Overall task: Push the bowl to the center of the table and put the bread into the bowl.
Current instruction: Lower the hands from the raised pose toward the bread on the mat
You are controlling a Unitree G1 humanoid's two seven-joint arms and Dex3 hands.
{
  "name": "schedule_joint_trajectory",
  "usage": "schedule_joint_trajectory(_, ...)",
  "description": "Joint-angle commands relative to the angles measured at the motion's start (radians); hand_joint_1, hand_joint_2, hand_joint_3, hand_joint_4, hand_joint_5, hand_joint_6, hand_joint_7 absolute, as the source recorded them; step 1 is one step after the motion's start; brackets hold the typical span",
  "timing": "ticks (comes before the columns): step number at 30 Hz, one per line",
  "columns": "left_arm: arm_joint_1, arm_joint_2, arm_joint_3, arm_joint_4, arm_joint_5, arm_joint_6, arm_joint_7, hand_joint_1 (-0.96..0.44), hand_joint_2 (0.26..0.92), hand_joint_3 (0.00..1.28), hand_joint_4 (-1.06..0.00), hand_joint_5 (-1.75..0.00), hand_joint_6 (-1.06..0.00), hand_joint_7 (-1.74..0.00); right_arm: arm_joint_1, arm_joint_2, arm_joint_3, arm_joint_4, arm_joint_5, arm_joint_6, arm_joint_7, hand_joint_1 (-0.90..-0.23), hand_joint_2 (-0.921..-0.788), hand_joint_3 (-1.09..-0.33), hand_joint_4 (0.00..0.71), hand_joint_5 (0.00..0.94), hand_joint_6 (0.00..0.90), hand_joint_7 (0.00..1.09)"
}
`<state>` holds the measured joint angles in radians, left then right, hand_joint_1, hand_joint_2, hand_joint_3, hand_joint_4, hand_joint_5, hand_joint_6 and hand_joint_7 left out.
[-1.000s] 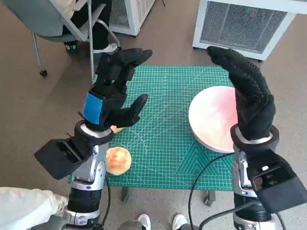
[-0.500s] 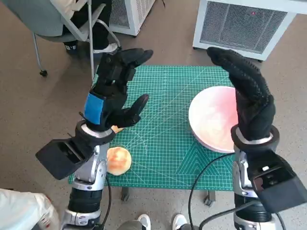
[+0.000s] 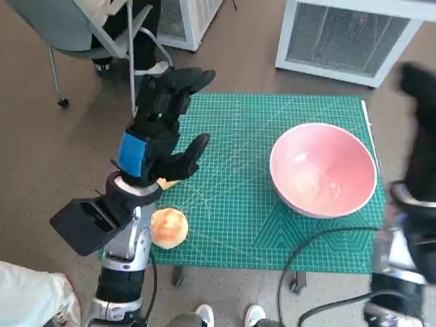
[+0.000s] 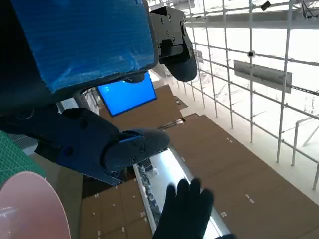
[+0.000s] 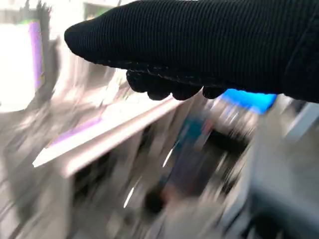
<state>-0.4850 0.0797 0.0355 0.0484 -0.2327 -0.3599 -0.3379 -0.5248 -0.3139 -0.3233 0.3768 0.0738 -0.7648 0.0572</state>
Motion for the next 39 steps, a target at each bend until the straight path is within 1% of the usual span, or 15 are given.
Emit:
schedule_joint_trajectory(1,-0.002,0.004,0.003,0.001,0.006,-0.016,0.0,-0.36,0.761,0.64,0.0,-0.75,0.0,-0.97,0.013,-0.026,-0.06,0.142,-0.043,-0.022,-0.102,-0.534,-0.921,-0.769,0.306,0.0,0.039,0.58)
schedule_joint_trajectory(4,-0.003,0.004,0.004,0.002,0.005,-0.017,0.0,-0.36,0.76,0.65,0.0,-0.75,0.0,-0.97,0.001,-0.052,-0.084,0.247,-0.049,-0.035,-0.144,-0.524,-0.921,-0.791,0.298,0.0,0.016,0.61)
schedule_joint_trajectory(7,-0.003,0.002,0.003,-0.001,0.005,-0.016,0.002,-0.36,0.759,0.65,0.0,-0.75,0.0,-0.97,-0.019,-0.078,-0.102,0.376,-0.038,-0.048,-0.167,-0.519,-0.921,-0.798,0.294,0.0,0.011,0.62)
schedule_joint_trajectory(10,-0.002,0.001,0.003,-0.003,0.005,-0.014,0.003,-0.36,0.759,0.65,0.0,-0.74,0.0,-0.97,-0.039,-0.095,-0.112,0.489,-0.021,-0.053,-0.177,-0.497,-0.921,-0.819,0.285,0.0,0.01,0.61)
schedule_joint_trajectory(12,-0.001,0.001,0.003,-0.004,0.003,-0.015,0.003,-0.36,0.758,0.65,0.0,-0.74,0.0,-0.97,-0.05,-0.099,-0.12,0.551,0.001,-0.051,-0.163,-0.482,-0.921,-0.83,0.279,0.0,0.02,0.59)
schedule_joint_trajectory(14,-0.001,0.001,0.003,-0.003,0.003,-0.016,0.002,-0.36,0.757,0.65,0.0,-0.74,0.0,-0.97,-0.063,-0.098,-0.135,0.615,0.039,-0.037,-0.132,-0.468,-0.921,-0.839,0.27,0.0,0.035,0.55)
schedule_joint_trajectory(15,-0.002,0.0,0.004,-0.001,0.002,-0.017,0.002,-0.36,0.757,0.66,0.0,-0.74,0.0,-0.97,-0.072,-0.097,-0.145,0.649,0.063,-0.027,-0.11,-0.462,-0.921,-0.842,0.266,0.0,0.043,0.53)
schedule_joint_trajectory(17,-0.003,0.001,0.005,0.003,0.001,-0.018,0.001,-0.36,0.756,0.66,0.0,-0.74,0.0,-0.97,-0.086,-0.098,-0.158,0.704,0.096,-0.012,-0.079,-0.459,-0.921,-0.843,0.258,0.0,0.06,0.5)
schedule_joint_trajectory(18,-0.003,0.001,0.006,0.005,0.0,-0.019,0.0,-0.36,0.756,0.66,0.0,-0.74,0.0,-0.97,-0.092,-0.098,-0.162,0.726,0.107,-0.006,-0.067,-0.464,-0.921,-0.839,0.253,0.0,0.077,0.46)
schedule_joint_trajectory(20,-0.004,0.002,0.007,0.008,-0.001,-0.019,0.0,-0.36,0.756,0.66,0.0,-0.74,0.0,-0.97,-0.103,-0.093,-0.162,0.769,0.116,0.012,-0.063,-0.469,-0.921,-0.832,0.235,0.001,0.088,0.43)
schedule_joint_trajectory(24,-0.004,0.004,0.009,0.009,-0.003,-0.019,-0.002,-0.36,0.755,0.66,0.0,-0.74,0.0,-0.97,-0.12,-0.069,-0.151,0.829,0.119,0.062,-0.067,-0.493,-0.921,-0.803,0.218,0.001,0.11,0.39)
schedule_joint_trajectory(29,-0.003,0.007,0.012,0.003,-0.006,-0.015,-0.004,-0.36,0.754,0.66,0.0,-0.74,0.0,-0.97,-0.131,-0.053,-0.138,0.863,0.119,0.11,-0.061,-0.491,-0.921,-0.791,0.222,0.005,0.12,0.38)
schedule_joint_trajectory(31,-0.002,0.009,0.013,-0.002,-0.007,-0.012,-0.004,-0.36,0.753,0.66,0.0,-0.74,0.0,-0.97,-0.135,-0.043,-0.124,0.876,0.109,0.136,-0.059,-0.488,-0.921,-0.787,0.243,0.015,0.137,0.39)
schedule_joint_trajectory(36,0.003,0.016,0.017,-0.011,-0.01,-0.008,-0.005,-0.36,0.752,0.66,0.0,-0.75,0.0,-0.97,-0.15,-0.022,-0.081,0.895,0.075,0.18,-0.082,-0.477,-0.921,-0.79,0.272,0.026,0.145,0.41)
schedule_joint_trajectory(39,0.006,0.02,0.019,-0.018,-0.012,-0.005,-0.006,-0.36,0.752,0.66,0.0,-0.75,0.0,-0.98,-0.161,-0.007,-0.07,0.902,0.068,0.201,-0.08,-0.473,-0.921,-0.798,0.284,0.029,0.137,0.41)
